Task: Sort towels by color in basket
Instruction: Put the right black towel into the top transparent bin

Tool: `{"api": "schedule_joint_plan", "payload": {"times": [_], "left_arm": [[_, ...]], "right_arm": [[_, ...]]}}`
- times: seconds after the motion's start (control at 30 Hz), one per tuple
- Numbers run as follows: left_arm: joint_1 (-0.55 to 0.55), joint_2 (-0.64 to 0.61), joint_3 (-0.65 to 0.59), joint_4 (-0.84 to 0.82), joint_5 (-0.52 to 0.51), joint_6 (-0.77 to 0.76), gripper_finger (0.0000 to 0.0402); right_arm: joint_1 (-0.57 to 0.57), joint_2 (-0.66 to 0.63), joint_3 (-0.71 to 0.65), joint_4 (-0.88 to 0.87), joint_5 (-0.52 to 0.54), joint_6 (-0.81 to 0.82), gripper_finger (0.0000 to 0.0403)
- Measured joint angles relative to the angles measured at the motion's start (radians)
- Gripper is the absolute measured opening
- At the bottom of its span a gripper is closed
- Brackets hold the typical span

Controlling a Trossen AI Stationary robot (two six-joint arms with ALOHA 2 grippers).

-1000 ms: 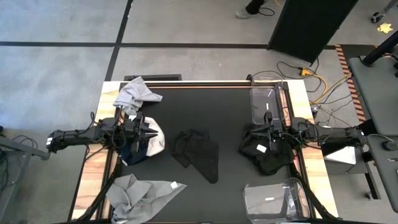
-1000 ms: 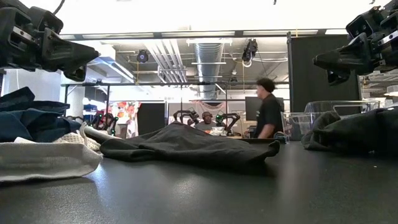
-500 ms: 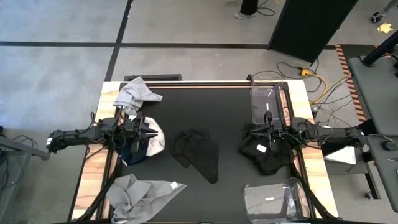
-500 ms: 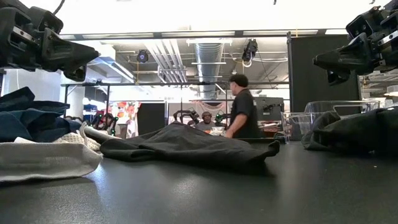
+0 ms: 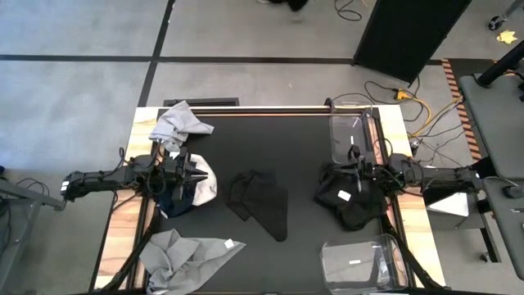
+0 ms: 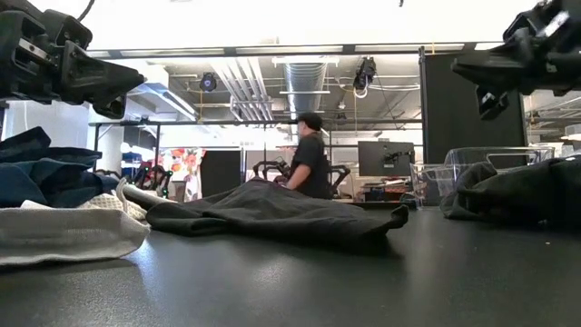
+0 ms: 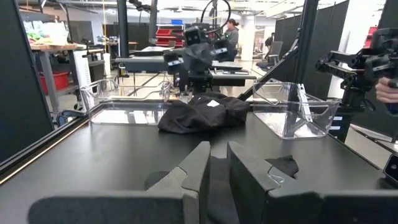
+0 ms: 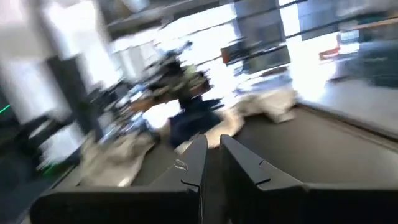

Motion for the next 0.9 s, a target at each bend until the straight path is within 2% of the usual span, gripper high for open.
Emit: {"api": "schedule_joint_plan", "payload": {"times": [0.07,0.23,0.37,0.53,0.67,0.9], "left_arm": [[0.000,0.000,0.000,0.000,0.000,0.000,0.0039],[0.000,0.001,0.000,0.000,0.000,0.000,0.0039],[0.000,0.003,0.000,0.000,0.000,0.000,0.0039],[0.000,0.004,0.000,0.000,0.000,0.000,0.0039],[0.000,0.004,0.000,0.000,0.000,0.000,0.0039],[0.000,0.005,0.000,-0.002,0.000,0.000,0.0039]], "right_arm": [[0.001,0.003,0.006,-0.011,0.044,0.065,0.0034],[0.063,0.115,0.068,-0.015,0.039,0.198,0.0034],[0.162,0.289,0.168,-0.013,0.054,0.254,0.0034],[0.326,0.557,0.345,-0.036,0.152,0.289,0.0034],[0.410,0.744,0.534,-0.222,0.174,0.322,0.0034],[0.488,1.014,0.849,-0.689,0.154,0.628,0.0034]]}}
